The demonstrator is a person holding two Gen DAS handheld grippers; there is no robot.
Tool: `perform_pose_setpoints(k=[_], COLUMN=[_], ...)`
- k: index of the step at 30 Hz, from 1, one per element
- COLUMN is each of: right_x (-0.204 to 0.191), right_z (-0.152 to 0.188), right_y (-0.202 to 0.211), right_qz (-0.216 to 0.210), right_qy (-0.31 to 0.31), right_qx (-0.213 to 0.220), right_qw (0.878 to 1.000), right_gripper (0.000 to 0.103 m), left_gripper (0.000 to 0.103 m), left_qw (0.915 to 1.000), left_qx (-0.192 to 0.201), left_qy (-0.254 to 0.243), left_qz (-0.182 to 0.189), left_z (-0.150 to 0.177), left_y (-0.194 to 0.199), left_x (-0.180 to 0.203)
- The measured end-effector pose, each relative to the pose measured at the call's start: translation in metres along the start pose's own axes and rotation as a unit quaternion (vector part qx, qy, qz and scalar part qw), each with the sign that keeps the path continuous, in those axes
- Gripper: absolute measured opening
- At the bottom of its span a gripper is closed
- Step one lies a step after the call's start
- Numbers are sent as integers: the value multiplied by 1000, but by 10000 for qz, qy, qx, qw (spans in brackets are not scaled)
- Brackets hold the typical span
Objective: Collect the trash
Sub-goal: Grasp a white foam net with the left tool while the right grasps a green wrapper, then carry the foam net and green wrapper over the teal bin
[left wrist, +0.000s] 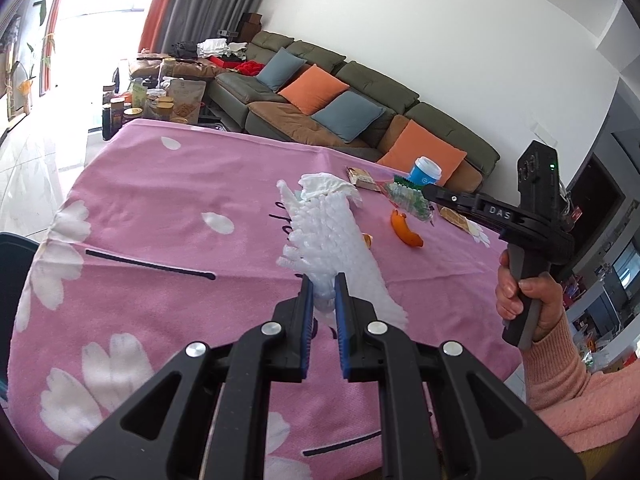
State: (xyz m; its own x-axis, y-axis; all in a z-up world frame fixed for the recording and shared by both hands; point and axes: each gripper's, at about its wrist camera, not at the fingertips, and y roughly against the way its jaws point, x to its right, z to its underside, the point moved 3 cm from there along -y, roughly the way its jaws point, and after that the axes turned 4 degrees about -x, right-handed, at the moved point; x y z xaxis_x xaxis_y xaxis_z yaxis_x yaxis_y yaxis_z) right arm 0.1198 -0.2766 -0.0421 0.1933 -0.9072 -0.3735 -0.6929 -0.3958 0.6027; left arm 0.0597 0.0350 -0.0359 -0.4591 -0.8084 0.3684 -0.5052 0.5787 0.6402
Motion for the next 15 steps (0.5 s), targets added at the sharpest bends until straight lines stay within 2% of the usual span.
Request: perform_pose_setpoints(k=[7, 15], right_x=[-49, -92], right_z=[10, 14], right_y=[-9, -28], right_qz=[-685, -1117], right_qy=[152, 359], right_qx=[-147, -333], right_qw=[9974, 9925], right_gripper=[10, 10], left_gripper=[11, 11], left_qw=[9996, 9973], left_qx=[112, 310], left_qy=[85, 287], left_qz=[-234, -598], left_z=[6, 15], left_y=[18, 48], left_x=[-11, -28])
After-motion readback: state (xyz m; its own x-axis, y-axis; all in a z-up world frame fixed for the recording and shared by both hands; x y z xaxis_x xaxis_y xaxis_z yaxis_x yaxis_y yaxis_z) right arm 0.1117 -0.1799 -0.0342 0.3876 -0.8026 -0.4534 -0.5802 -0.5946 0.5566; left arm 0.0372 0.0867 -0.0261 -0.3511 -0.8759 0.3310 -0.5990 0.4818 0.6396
